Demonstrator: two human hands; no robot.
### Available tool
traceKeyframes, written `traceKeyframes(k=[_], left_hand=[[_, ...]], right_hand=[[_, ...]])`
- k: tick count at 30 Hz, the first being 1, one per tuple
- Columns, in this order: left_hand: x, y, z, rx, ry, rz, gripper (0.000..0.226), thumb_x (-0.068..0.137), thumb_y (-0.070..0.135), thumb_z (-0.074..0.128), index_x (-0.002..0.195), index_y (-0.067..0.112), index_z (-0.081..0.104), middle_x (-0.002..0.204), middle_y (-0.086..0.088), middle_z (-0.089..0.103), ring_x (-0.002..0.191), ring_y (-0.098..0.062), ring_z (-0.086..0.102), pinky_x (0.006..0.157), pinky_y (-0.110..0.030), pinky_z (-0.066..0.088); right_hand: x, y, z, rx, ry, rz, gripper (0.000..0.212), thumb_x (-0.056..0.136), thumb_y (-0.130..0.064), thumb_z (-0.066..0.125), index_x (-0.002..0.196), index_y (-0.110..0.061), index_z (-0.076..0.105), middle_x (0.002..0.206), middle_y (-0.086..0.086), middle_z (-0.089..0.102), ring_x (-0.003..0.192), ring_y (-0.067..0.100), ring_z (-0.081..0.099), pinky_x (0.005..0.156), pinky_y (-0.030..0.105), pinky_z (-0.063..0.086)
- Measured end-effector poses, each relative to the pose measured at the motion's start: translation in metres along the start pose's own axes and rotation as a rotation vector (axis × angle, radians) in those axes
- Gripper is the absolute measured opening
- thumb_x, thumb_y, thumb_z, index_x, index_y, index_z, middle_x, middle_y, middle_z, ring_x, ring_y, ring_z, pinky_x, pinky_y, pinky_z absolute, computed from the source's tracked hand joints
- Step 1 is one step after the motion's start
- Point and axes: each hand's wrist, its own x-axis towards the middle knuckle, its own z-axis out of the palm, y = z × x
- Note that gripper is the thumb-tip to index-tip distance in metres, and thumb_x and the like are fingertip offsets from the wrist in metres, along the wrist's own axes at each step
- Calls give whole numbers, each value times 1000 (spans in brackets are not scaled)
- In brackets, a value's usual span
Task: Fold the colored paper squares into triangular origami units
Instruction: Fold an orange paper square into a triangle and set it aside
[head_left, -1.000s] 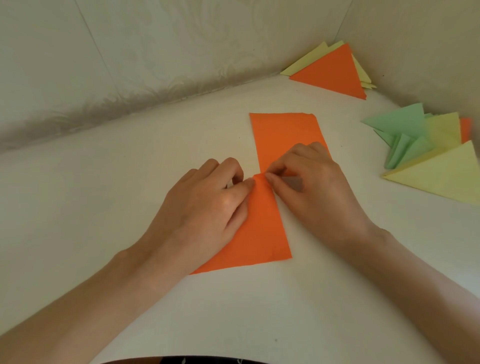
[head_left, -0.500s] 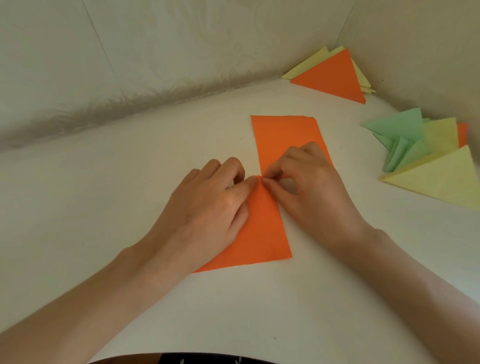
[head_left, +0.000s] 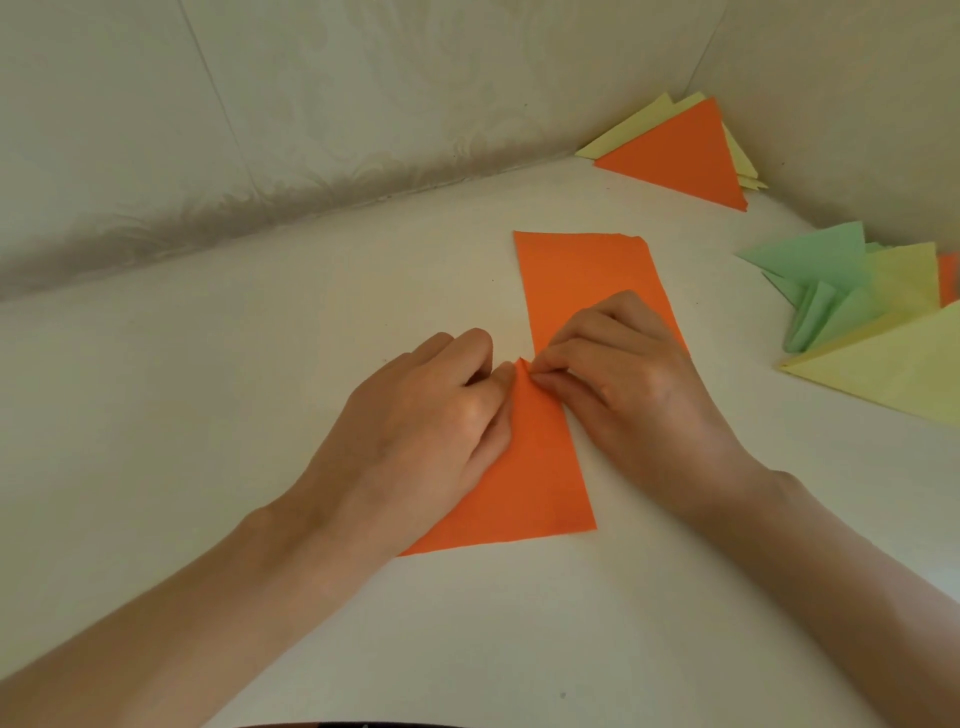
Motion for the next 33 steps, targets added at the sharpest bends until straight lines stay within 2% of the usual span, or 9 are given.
traceKeyframes(k=[14,18,20,22,25,28,33], left_hand=[[0,-1,0,8,-9,8,39,93,27,38,84,7,71,75,-1,52,63,-20,51,47,-34,44],[0,-1,0,18,-2,7,39,93,28,38,87,8,72,74,-1,52,63,-21,52,46,-33,43],[0,-1,-1,33,2,10,38,92,28,39,86,9,73,73,0,52,63,-20,51,46,-31,42],[0,-1,-1,41,4,3,38,93,28,39,86,10,73,72,0,52,62,-19,51,45,-29,41],[-1,-1,-2,49,-1,-10,42,95,29,37,86,11,73,72,1,51,61,-18,51,45,-27,38],[-1,0,-2,46,-1,-12,42,95,29,36,87,11,74,71,1,51,61,-18,51,45,-27,38],[0,-1,-2,44,-2,-7,41,93,29,37,88,12,74,71,0,52,62,-20,52,45,-27,39]], right_hand=[[1,-2,2,6,-15,36,20,89,-17,55,83,-5,70,78,5,64,78,31,54,67,47,47],[0,3,-4,88,-90,44,25,89,-25,55,90,-10,75,84,2,64,85,25,51,72,46,46],[-2,8,-12,129,-182,37,28,90,-31,53,100,-17,75,94,0,63,93,21,46,79,43,44],[-6,14,-20,144,-240,5,31,92,-32,50,111,-20,71,103,1,60,98,21,45,88,33,40],[-8,21,-31,243,-187,82,30,93,-26,48,116,-19,66,104,3,60,100,20,45,93,21,33],[-7,25,-33,224,-111,145,28,93,-26,47,114,-18,65,98,1,61,96,19,45,89,19,33],[-6,17,-21,171,-179,123,34,92,-37,48,110,-19,70,98,-1,61,95,19,44,88,24,37]])
